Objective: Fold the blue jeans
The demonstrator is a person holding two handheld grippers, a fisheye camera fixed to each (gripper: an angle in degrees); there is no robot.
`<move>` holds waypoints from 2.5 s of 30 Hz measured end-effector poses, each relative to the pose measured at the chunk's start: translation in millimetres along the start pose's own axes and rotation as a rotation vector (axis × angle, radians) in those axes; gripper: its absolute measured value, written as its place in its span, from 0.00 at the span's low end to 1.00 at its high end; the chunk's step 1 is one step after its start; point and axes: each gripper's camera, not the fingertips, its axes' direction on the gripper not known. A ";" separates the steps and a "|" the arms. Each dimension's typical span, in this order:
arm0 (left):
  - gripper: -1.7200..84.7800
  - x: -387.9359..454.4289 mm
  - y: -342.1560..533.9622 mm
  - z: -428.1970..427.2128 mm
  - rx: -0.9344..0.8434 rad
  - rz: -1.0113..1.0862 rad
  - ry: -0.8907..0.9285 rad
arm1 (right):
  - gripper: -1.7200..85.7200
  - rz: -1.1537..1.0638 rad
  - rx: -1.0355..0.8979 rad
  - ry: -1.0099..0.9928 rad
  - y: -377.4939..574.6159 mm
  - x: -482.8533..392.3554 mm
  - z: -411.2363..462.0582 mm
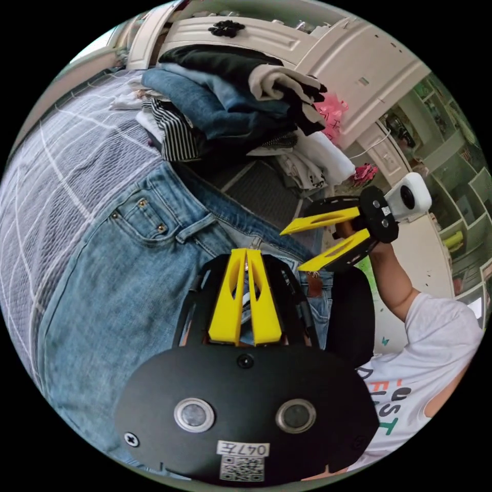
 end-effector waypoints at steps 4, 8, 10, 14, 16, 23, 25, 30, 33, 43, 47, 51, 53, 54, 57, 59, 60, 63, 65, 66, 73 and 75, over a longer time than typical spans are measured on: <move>0.01 6.7 11.1 -1.6 -0.088 0.026 -0.087 | 0.04 -0.144 0.021 -0.023 -15.1 -15.6 5.9; 0.01 9.5 21.8 6.6 -0.153 0.048 -0.001 | 0.03 -0.234 -0.018 0.109 -16.1 -51.0 -11.8; 0.01 6.2 24.4 12.8 -0.177 0.044 0.050 | 0.02 -0.251 -0.014 0.131 -18.5 -72.5 -30.6; 0.01 -1.4 24.4 11.7 -0.195 0.020 0.074 | 0.02 -0.232 -0.077 0.286 -47.3 -89.3 -52.3; 0.01 -3.2 38.1 -31.3 -0.027 -0.038 -0.087 | 0.02 -0.178 -0.184 0.362 -59.8 -66.6 -32.8; 0.01 13.6 119.5 -77.0 -0.003 -0.004 -0.206 | 0.06 0.141 -0.190 -0.037 -31.0 39.2 42.9; 0.01 22.3 141.3 -63.1 0.021 0.016 -0.124 | 0.06 0.209 -0.115 -0.004 -16.8 48.1 19.7; 0.01 25.4 137.3 -17.2 -0.021 0.009 -0.144 | 0.06 0.192 -0.116 -0.020 24.7 12.3 -35.8; 0.01 15.6 149.6 3.9 -0.088 -0.049 -0.123 | 0.07 0.175 -0.229 0.100 51.6 -12.7 -31.5; 0.01 52.9 296.1 -84.8 0.179 -0.124 -0.302 | 0.06 0.205 -0.214 -0.008 55.1 -14.3 -24.6; 0.01 37.1 374.1 -108.3 0.172 -0.275 -0.320 | 0.11 0.191 -0.039 0.070 33.4 -6.7 -40.5; 0.01 28.6 447.5 -124.6 0.158 -0.427 -0.396 | 0.11 0.247 -0.139 -0.063 8.6 22.3 7.7; 0.01 29.7 483.2 -135.8 0.202 -0.503 -0.427 | 0.10 0.273 -0.144 -0.103 6.2 24.7 19.9; 0.01 30.1 510.8 -145.3 0.242 -0.572 -0.443 | 0.09 0.278 -0.160 -0.122 6.2 22.3 25.1; 0.01 36.3 581.5 -170.4 0.313 -0.747 -0.530 | 0.10 0.305 -0.155 -0.089 10.0 11.9 26.2; 0.01 45.9 619.4 -183.3 0.301 -0.838 -0.654 | 0.11 0.261 -0.157 -0.033 8.9 -0.7 21.2; 0.02 54.7 640.9 -190.2 0.269 -0.881 -0.748 | 0.11 0.209 -0.163 0.043 6.8 -14.6 11.9; 0.04 78.1 690.7 -200.8 0.175 -0.976 -0.978 | 0.12 0.042 -0.023 0.156 7.5 -68.3 -28.9; 0.06 86.8 722.3 -203.1 0.179 -1.031 -1.016 | 0.11 -0.082 0.060 0.137 11.3 -108.3 -47.3; 0.08 87.7 742.7 -203.2 0.207 -1.062 -0.984 | 0.10 -0.151 0.068 0.138 13.9 -134.3 -52.7; 0.14 51.4 831.7 -196.4 0.366 -1.211 -0.888 | 0.07 -0.145 -0.010 0.242 35.4 -203.2 -55.0; 0.15 39.1 843.5 -193.0 0.417 -1.205 -0.863 | 0.06 -0.092 -0.040 0.262 41.9 -205.5 -57.4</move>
